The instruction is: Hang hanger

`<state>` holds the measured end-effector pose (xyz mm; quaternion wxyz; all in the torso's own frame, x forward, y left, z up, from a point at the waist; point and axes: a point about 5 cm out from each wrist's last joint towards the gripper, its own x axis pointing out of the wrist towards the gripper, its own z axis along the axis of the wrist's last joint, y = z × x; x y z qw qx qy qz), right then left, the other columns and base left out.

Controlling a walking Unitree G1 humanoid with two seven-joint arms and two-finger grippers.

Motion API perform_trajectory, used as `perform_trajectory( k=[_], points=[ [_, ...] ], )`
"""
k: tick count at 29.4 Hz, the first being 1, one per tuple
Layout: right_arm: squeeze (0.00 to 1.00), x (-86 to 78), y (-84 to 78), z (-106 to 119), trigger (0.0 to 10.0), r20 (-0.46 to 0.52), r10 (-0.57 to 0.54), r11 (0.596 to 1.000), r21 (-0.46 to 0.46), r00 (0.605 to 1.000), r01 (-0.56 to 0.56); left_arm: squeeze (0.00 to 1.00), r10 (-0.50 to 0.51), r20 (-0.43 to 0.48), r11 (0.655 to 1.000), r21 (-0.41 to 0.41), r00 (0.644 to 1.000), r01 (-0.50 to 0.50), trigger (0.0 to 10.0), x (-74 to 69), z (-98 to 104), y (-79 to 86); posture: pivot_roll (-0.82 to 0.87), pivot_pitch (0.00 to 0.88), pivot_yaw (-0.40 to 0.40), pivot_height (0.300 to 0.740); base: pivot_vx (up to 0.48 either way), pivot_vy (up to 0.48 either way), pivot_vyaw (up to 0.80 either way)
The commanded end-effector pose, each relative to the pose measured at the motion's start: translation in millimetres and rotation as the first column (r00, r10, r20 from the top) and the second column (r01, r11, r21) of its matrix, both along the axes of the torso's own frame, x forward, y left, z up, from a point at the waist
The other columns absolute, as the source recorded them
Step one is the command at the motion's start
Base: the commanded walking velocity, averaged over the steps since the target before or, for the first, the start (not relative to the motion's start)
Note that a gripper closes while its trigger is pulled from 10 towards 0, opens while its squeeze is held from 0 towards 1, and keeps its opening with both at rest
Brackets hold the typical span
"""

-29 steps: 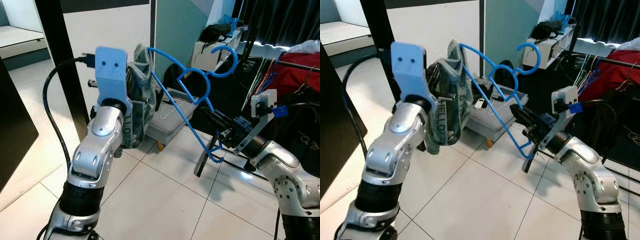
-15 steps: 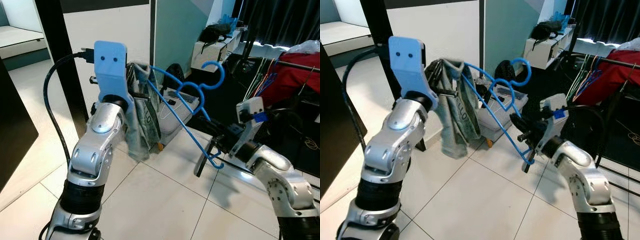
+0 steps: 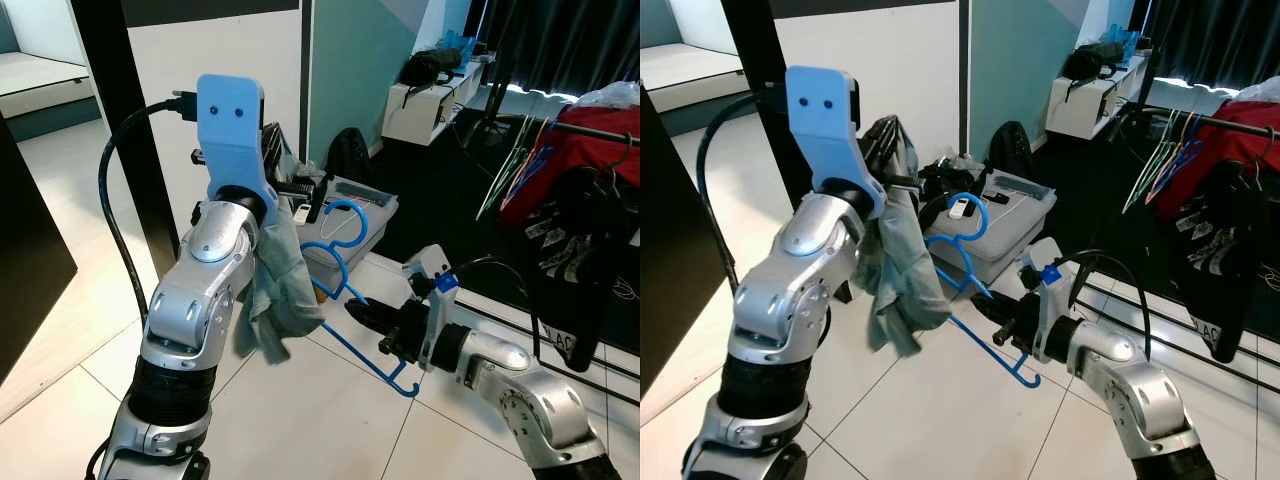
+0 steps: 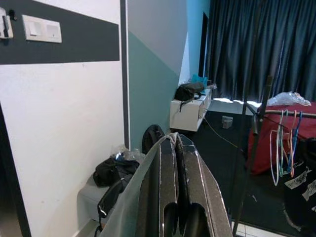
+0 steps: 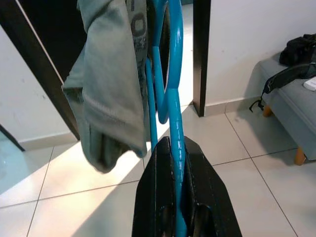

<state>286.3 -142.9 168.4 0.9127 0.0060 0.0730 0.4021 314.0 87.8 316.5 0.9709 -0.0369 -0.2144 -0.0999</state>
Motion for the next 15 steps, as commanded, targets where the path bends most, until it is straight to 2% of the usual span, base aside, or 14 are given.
perform_trajectory(
  k=[1, 5, 7, 8, 9, 15],
  points=[
    [0.00, 2.4, 2.3, 9.1, 10.0, 0.054, 0.002, 1.000, 0.026, 0.999, -0.003, 0.00, -0.015, 0.003, 1.000, -0.001, 1.000, 0.015, 0.0, -1.4, 3.0, -3.8, -0.02, 0.000, -0.036, 0.740, 0.000, 0.000, 0.00],
    [0.00, 5.9, 1.4, 14.5, 10.0, 0.085, -0.032, 0.998, 0.049, 0.996, 0.027, 0.00, -0.017, -0.001, 1.000, 0.001, 1.000, 0.017, 0.0, -1.4, 1.8, -4.2, -0.02, 0.000, -0.036, 0.740, 0.000, 0.000, 0.00],
    [0.00, 16.0, -6.8, 27.3, 10.0, 0.139, -0.141, 0.986, 0.108, 0.980, 0.126, 0.00, -0.022, -0.012, 1.000, 0.004, 1.000, 0.022, 0.0, -1.9, -0.8, -5.0, -0.02, 0.000, -0.035, 0.740, 0.000, 0.000, 0.00],
    [0.00, 16.0, -6.8, 27.3, 10.0, 0.139, -0.141, 0.986, 0.108, 0.980, 0.126, 0.00, -0.022, -0.012, 1.000, 0.004, 1.000, 0.022, 0.0, -1.9, -0.8, -5.0, -0.02, 0.000, -0.035, 0.740, 0.000, 0.000, 0.00],
    [0.00, 23.6, -16.5, 38.3, 10.0, 0.178, -0.233, 0.966, 0.159, 0.956, 0.206, 0.00, -0.040, -0.028, 0.999, 0.014, 0.999, 0.041, 0.0, -2.9, -4.6, -7.4, -0.02, 0.000, -0.035, 0.740, 0.000, 0.000, 0.00],
    [0.00, 28.7, -25.6, 47.5, 10.0, 0.203, -0.307, 0.942, 0.206, 0.930, 0.266, 0.00, -0.106, -0.058, 0.993, 0.054, 0.993, 0.109, 0.0, -6.8, -13.3, -14.8, -0.02, 0.000, -0.035, 0.740, 0.000, 0.000, 0.00]
  ],
)
